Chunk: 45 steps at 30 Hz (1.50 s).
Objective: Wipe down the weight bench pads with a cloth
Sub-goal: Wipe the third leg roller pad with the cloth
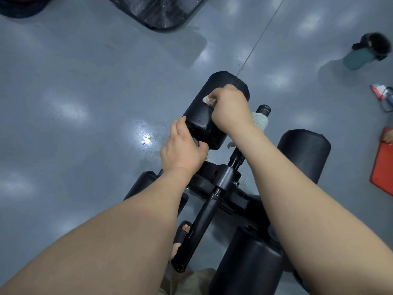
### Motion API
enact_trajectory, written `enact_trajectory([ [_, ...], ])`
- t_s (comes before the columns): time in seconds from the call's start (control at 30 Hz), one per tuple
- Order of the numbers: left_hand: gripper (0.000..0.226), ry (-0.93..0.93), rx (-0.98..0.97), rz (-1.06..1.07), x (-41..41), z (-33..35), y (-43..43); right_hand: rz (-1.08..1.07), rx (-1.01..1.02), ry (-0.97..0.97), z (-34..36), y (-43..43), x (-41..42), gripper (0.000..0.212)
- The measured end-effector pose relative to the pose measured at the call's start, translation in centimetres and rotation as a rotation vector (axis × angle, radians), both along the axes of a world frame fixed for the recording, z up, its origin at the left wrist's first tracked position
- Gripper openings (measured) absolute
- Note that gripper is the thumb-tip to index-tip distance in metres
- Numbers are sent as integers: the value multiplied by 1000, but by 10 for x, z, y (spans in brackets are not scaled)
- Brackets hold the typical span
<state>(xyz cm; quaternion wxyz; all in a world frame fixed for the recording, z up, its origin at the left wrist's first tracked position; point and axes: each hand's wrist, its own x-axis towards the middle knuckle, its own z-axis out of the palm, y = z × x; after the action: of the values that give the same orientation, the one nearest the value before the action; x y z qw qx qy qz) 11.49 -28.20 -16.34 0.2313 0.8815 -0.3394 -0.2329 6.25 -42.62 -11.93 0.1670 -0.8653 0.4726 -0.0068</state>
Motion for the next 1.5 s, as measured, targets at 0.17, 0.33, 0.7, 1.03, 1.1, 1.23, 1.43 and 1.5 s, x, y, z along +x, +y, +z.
enact_trajectory([
  [0.17,77,4,-2,1,0,1,0,32,22,-40,-2,22,-4,42],
  [0.33,79,-10,9,-20,2,-1,-1,52,44,-58,-2,37,-8,43],
  [0.7,96,87,84,-128,10,4,6,80,91,-84,5,64,-12,40],
  [1.03,97,-22,192,-201,12,-1,4,97,166,-150,0,67,-12,36],
  [1.1,100,-68,217,-214,12,-2,2,73,155,-170,-1,60,-9,34],
  [1.23,99,-82,180,-169,8,-4,-1,-3,58,-151,-7,35,-4,34],
  [1.43,81,-72,-10,-151,6,-4,6,-191,-9,-103,-10,-32,-4,37],
  [1.5,78,-66,-29,-155,7,-5,6,-257,-24,-75,-9,-53,-1,40],
])
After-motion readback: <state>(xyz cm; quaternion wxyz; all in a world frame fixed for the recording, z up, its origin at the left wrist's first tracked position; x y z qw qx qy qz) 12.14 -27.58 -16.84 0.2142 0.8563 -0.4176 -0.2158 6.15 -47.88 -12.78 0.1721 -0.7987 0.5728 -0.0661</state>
